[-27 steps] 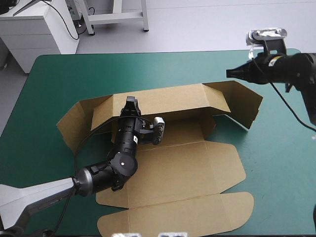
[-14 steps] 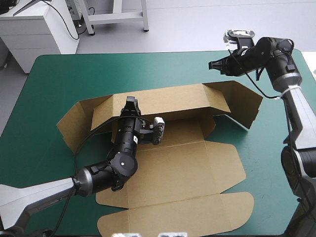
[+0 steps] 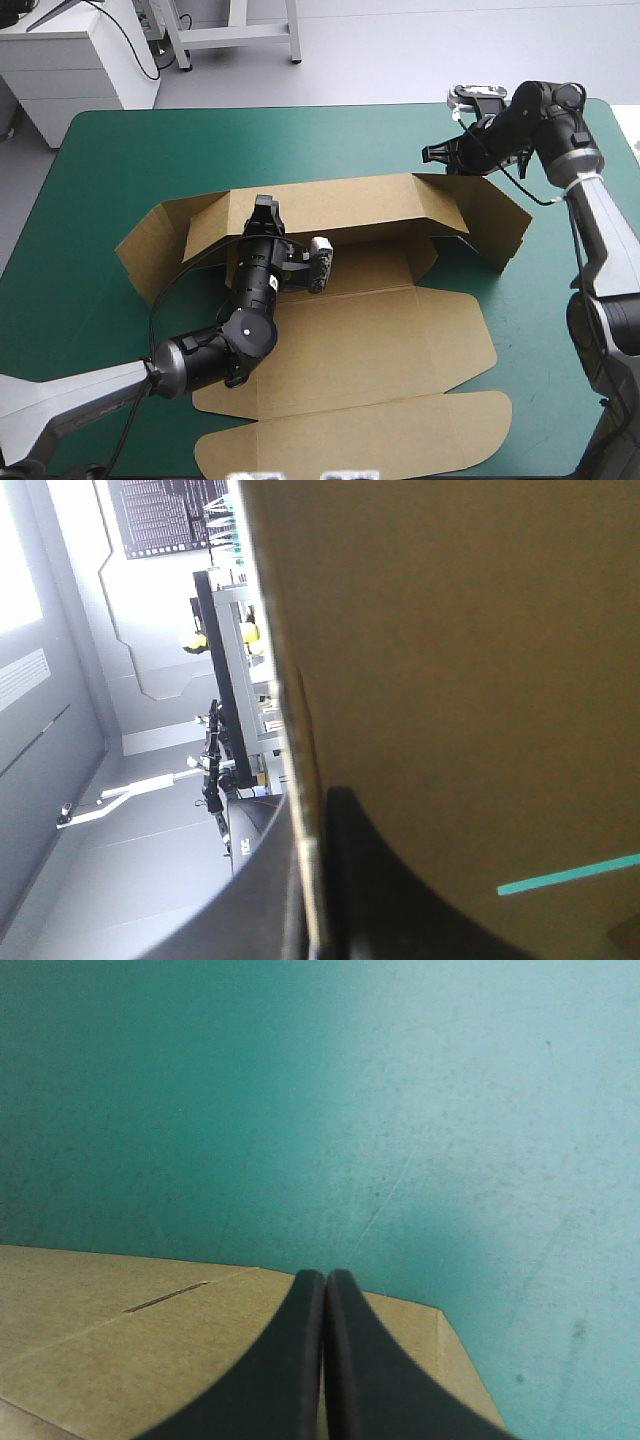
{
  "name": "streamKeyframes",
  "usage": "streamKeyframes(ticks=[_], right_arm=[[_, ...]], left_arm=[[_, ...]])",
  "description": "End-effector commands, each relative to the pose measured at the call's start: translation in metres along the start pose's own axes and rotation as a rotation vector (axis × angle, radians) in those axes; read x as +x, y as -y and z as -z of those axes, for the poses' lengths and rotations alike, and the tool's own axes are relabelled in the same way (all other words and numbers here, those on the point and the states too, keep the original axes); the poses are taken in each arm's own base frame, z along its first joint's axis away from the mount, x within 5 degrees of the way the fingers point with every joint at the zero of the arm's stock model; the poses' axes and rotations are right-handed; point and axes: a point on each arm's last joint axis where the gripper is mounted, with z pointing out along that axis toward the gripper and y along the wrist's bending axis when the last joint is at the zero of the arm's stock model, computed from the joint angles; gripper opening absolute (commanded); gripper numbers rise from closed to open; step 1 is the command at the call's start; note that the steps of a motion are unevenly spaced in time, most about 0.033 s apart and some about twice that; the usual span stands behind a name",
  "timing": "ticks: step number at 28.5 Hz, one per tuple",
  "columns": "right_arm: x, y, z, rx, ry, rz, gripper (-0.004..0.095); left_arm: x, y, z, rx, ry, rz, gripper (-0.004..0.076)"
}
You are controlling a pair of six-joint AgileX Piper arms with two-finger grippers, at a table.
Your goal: Fold the box
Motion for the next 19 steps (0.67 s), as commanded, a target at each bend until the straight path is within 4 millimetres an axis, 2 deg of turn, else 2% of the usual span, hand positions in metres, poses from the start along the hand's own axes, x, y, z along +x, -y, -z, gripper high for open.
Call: streamKeyframes(ticks=[1,5,9,15,19], right_arm=[[0.018,-0.004,0.020,0.001,-0.060,0.027,-0.0020],[0.031,-0.002,0.014,0.000,-0.108,0.033,-0.0020],[0.033,-0.004,0.020,0.000,-0.101,0.036,-0.0020],[0.034,-0.004,0.039,0.008,-0.056,0.049,-0.0020],[0.040,0.009,0.058,-0.022,-0.017,0.022,-0.0020]], left_arm=[[-0.001,-0.011,0.005,-0.030,0.036,0.014,-0.0008],[-0.001,-0.011,0.005,-0.030,0.036,0.014,-0.0008],[-0.001,-0.011,0.005,-0.027,0.035,0.017,-0.0008],[0.000,-0.007,0.005,0.008,0.025,0.047,-0.0008],[0.000,-0.004,0.005,0.048,0.017,0.084,-0.0008]])
